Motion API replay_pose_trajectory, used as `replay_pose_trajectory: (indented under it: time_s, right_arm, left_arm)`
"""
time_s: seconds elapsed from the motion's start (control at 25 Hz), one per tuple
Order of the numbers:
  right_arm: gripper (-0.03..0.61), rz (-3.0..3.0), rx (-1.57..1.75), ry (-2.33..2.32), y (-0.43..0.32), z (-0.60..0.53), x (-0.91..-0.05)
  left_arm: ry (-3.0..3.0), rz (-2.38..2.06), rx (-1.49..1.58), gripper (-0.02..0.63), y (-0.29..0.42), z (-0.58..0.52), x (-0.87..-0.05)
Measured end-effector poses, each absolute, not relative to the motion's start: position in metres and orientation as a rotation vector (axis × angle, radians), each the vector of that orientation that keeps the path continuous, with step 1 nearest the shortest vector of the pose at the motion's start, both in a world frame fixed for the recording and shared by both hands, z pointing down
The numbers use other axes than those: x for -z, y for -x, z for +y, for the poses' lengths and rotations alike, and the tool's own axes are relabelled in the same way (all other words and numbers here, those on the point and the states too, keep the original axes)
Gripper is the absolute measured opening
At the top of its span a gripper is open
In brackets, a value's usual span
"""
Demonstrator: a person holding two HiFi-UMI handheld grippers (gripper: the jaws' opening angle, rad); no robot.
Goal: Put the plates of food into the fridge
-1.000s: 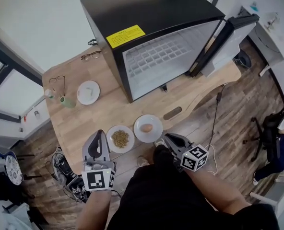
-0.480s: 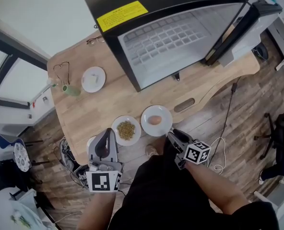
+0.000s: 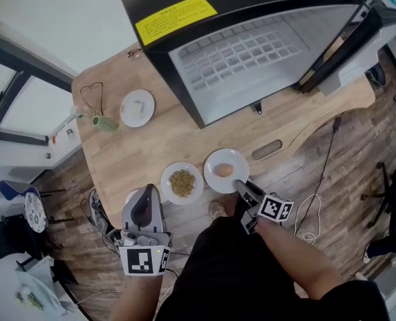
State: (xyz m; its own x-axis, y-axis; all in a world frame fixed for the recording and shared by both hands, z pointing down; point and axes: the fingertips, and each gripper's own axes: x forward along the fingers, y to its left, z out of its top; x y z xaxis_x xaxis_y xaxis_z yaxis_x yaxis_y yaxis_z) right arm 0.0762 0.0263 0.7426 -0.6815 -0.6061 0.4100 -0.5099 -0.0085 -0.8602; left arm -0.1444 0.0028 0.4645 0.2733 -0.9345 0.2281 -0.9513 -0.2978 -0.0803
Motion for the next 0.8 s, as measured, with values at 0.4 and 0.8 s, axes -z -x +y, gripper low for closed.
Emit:
replay_pose_trajectory:
  time_s: [0.4,0.8]
  right_arm:
    - [0.031,2.048,1.835,1.079,-0.071,0.008,-0.712]
    - [0.031,2.073,1.753,1.066,-0.084,-0.01,-0.662]
  left_arm:
    - [-2.413,-1.855,-0.323,0.005,0.147,0.001,-0.462]
    - [-2.429,-1.874,-0.232,0.005,0.142,-0.015,-0.445]
